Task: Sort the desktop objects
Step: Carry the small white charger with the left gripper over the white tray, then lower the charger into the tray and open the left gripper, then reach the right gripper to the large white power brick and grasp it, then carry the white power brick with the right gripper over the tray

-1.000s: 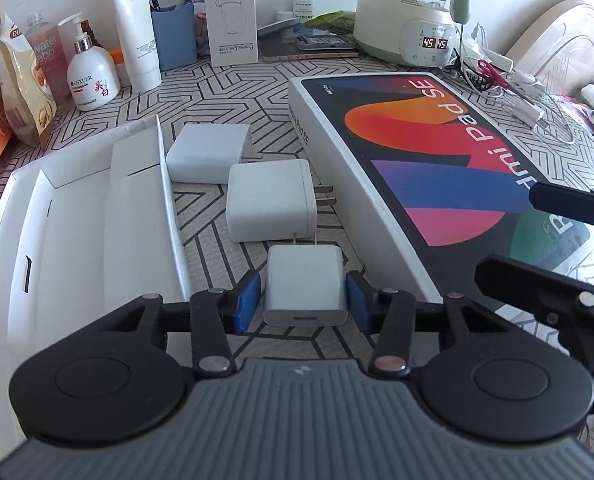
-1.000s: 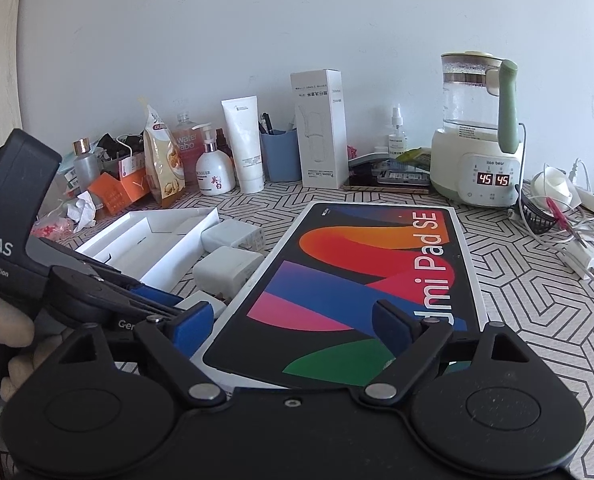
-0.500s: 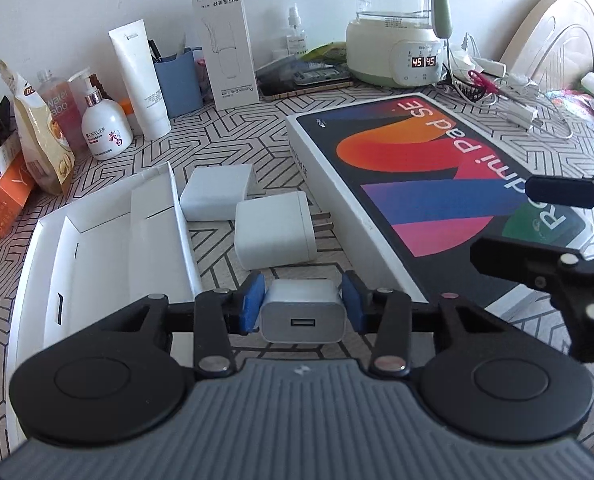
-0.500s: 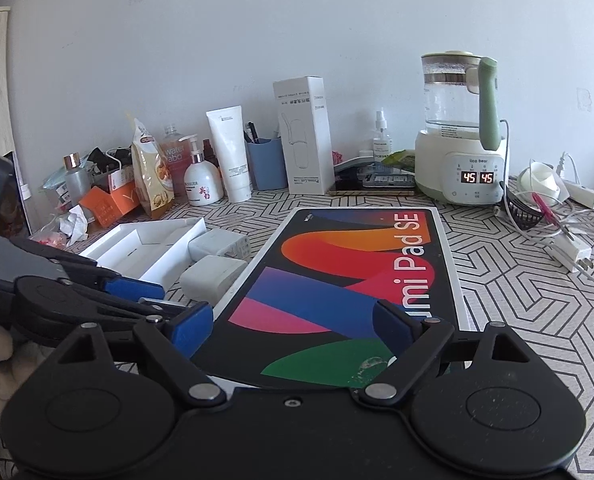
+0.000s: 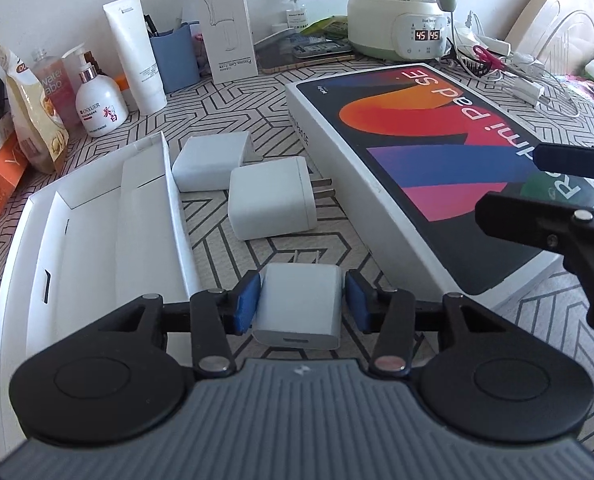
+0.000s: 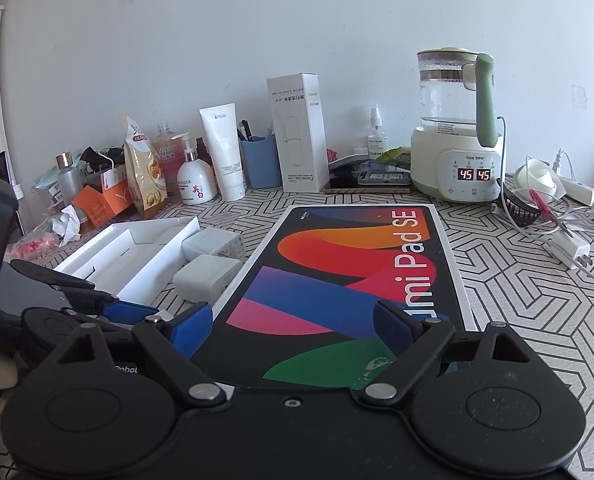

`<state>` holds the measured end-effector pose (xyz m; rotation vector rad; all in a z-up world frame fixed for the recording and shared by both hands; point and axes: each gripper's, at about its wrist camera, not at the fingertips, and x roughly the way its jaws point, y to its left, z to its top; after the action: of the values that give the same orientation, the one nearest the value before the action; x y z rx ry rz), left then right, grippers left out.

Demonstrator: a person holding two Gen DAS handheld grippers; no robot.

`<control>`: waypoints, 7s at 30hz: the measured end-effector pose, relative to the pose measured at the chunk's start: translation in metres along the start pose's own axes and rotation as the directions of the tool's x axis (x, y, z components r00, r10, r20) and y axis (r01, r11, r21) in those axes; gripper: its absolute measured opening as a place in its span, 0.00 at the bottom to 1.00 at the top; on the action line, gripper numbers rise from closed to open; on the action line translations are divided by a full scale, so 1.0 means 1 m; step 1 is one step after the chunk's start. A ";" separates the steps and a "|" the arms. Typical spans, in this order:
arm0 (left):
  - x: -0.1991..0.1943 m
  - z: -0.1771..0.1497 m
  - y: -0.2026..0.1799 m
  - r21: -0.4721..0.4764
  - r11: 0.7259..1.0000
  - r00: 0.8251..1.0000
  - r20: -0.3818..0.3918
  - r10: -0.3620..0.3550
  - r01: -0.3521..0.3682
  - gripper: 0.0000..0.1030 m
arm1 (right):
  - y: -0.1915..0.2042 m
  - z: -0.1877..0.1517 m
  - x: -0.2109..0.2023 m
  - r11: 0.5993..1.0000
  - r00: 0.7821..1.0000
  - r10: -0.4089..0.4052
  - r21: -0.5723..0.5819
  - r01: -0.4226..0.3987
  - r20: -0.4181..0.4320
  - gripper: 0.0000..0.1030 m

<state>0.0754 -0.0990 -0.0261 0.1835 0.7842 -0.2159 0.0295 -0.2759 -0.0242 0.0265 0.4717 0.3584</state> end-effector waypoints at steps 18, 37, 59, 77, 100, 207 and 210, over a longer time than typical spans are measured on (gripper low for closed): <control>-0.013 -0.002 0.002 -0.005 1.000 0.999 0.039 -0.029 0.029 0.42 | 0.002 0.000 -0.005 1.000 1.000 -0.004 0.004 0.004 0.010 0.88; -0.063 0.011 0.070 -0.137 0.991 0.988 0.154 0.023 -0.001 0.42 | 0.029 0.011 0.014 0.997 0.997 0.077 -0.023 -0.077 0.006 0.89; -0.022 -0.001 0.157 -0.280 0.956 0.987 0.100 0.123 -0.091 0.42 | 0.075 0.016 0.030 0.989 0.993 0.106 -0.102 -0.110 -0.046 0.89; 0.026 0.007 0.168 -0.318 0.943 0.995 -0.017 0.102 -0.102 0.43 | 0.074 0.016 0.038 0.987 0.992 0.106 -0.112 -0.114 -0.071 0.89; -0.064 -0.050 0.160 -0.277 0.960 0.983 0.164 0.083 -0.035 0.76 | 0.110 0.027 0.074 0.909 0.973 0.044 -0.395 -0.133 -0.227 0.88; -0.086 -0.080 0.183 -0.300 0.952 0.956 0.292 0.033 0.059 0.86 | 0.109 0.072 0.104 0.953 0.923 0.152 -0.194 -0.231 -0.354 0.77; -0.087 -0.080 0.184 -0.301 0.951 0.955 0.295 0.020 0.073 0.86 | 0.114 0.077 0.099 0.949 0.925 0.174 -0.194 -0.249 -0.338 0.77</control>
<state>0.0089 0.1081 -0.0039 -0.1549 0.5135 -0.1386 0.1086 -0.1307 0.0132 -0.2141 0.7467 0.6366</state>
